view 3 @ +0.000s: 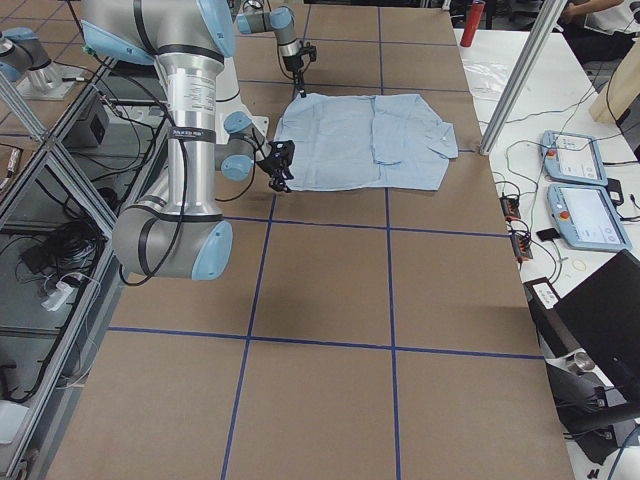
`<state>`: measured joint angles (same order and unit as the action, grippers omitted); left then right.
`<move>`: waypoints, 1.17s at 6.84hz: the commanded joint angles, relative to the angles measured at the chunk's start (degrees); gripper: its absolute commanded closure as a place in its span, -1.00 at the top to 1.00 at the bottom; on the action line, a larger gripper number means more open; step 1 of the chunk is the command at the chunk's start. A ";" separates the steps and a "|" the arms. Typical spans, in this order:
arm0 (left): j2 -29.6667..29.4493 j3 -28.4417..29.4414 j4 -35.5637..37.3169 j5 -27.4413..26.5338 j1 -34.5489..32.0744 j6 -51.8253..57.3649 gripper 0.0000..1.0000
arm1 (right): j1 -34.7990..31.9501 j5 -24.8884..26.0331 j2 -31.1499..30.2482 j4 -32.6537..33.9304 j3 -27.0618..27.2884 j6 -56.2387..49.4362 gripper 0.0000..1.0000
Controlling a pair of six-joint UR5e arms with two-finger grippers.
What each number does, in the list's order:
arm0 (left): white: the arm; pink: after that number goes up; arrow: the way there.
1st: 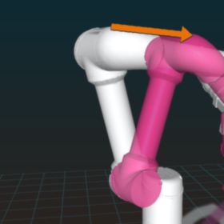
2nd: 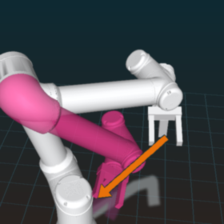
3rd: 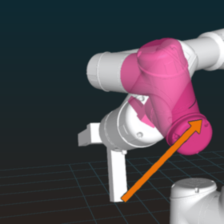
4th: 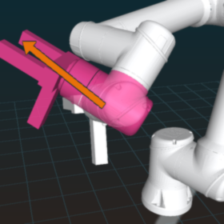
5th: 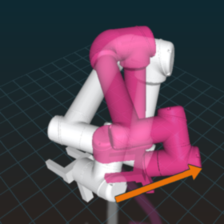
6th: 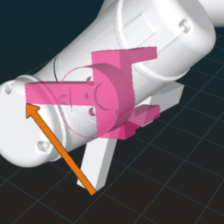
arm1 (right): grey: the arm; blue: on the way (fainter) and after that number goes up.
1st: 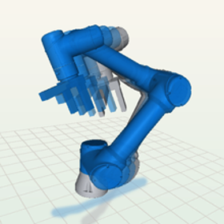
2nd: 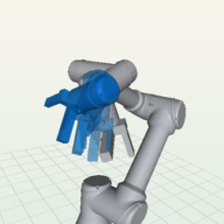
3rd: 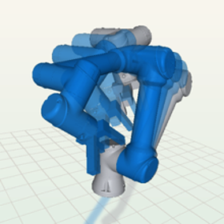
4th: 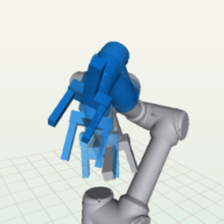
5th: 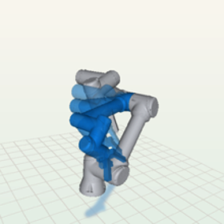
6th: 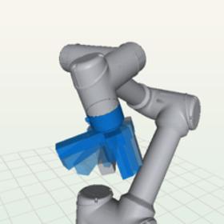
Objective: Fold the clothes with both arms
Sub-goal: 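Lower both grippers onto the hem corners nearest the robot and grasp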
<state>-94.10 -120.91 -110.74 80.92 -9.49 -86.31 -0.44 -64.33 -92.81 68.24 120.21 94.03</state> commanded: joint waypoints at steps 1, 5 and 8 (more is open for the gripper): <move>0.15 -0.03 0.00 -0.77 0.00 0.00 -1.00 | 3.15 2.89 0.26 2.77 -0.07 1.85 0.21; 0.32 -0.03 0.00 -0.86 0.00 0.00 -1.00 | 6.50 4.74 0.43 3.40 0.02 3.27 -0.38; 0.32 -0.47 0.00 -0.77 0.00 0.00 -1.00 | 6.50 4.74 0.61 3.48 -0.15 3.27 -1.00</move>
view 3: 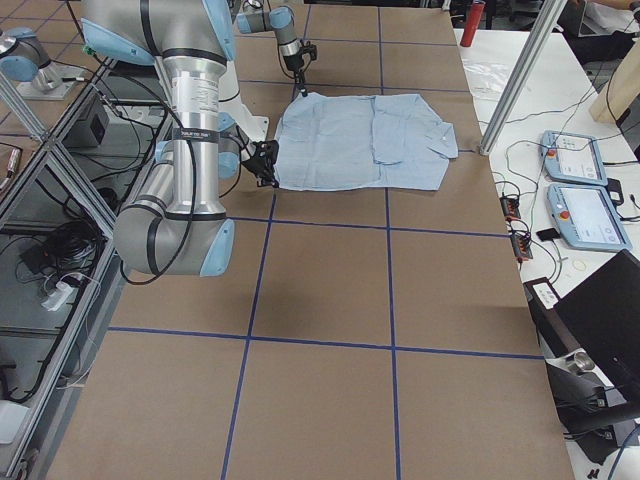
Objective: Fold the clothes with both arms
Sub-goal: 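Lift the hem with both grippers and fold it toward the collar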
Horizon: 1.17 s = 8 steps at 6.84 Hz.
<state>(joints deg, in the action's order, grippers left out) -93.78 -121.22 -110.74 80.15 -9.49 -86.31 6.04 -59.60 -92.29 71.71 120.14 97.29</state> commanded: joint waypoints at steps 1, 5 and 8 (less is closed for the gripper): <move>0.00 -0.42 0.09 0.01 0.00 0.00 -1.00 | 0.02 0.01 0.18 0.01 -0.17 0.00 -1.00; 0.35 -6.19 1.66 1.93 -0.01 0.88 -1.00 | -1.65 -3.83 0.18 18.89 16.88 0.00 -1.00; -0.17 -31.80 23.56 13.68 3.33 0.88 -1.00 | -4.08 -15.78 9.60 46.16 36.55 0.00 -1.00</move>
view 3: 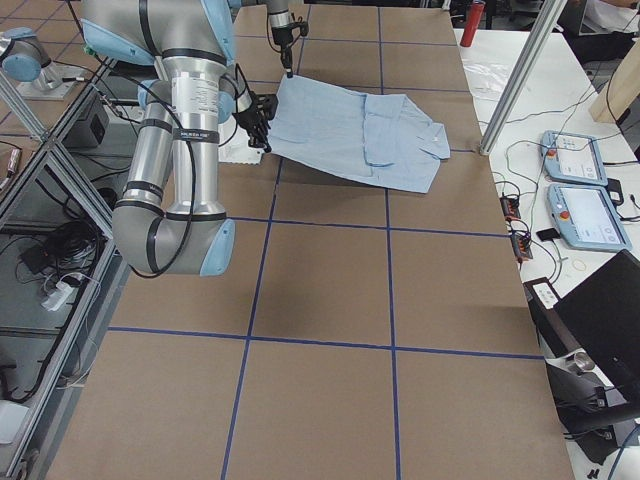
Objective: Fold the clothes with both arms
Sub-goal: 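Lift the hem with both grippers and fold it toward the collar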
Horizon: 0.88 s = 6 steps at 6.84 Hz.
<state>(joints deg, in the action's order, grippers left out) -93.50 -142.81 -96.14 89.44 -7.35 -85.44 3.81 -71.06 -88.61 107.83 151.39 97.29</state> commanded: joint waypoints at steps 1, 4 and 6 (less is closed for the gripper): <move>-1.93 -12.81 12.43 6.51 -0.28 0.18 -1.00 | -6.05 -7.74 13.74 17.95 5.23 -0.08 -1.00; -8.94 0.02 12.64 6.88 -10.43 6.92 -1.00 | -17.91 -10.15 23.64 23.13 0.07 -7.86 -1.00; -16.50 13.90 12.38 6.62 -23.00 16.15 -1.00 | -28.19 -10.15 26.47 15.02 -10.26 -14.13 -1.00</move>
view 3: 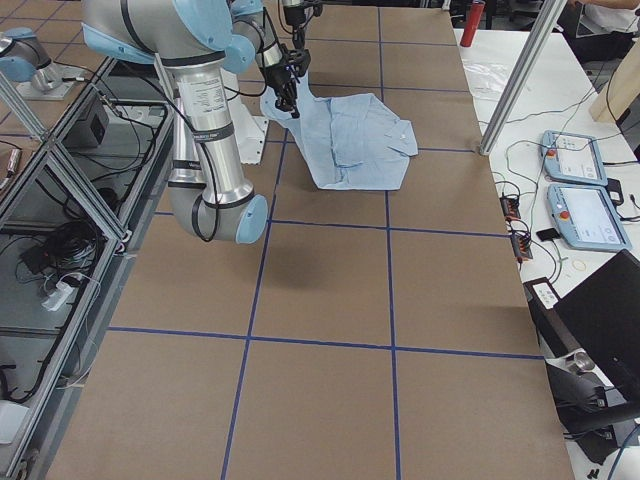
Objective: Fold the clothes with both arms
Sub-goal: 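Lift the hem with both grippers and fold it toward the collar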
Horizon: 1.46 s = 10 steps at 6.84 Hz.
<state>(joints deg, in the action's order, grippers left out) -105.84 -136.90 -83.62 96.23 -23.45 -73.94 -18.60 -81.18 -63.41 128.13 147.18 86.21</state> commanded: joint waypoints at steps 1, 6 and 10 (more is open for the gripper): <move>-6.03 12.14 -0.57 -0.08 -11.23 8.86 -1.00 | -9.75 0.06 1.45 -14.48 -14.29 -4.02 -1.00; -10.53 37.33 -22.56 -1.83 -15.93 11.10 -1.00 | -17.17 0.50 7.16 -43.36 -48.95 -8.25 -1.00; -10.62 48.64 -31.50 -5.00 -15.93 11.27 -1.00 | -17.17 0.59 7.16 -48.06 -55.25 -10.18 -1.00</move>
<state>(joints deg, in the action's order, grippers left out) -116.45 -90.47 -112.99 91.50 -39.34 -62.75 -35.76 -80.63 -55.95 80.45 92.41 76.38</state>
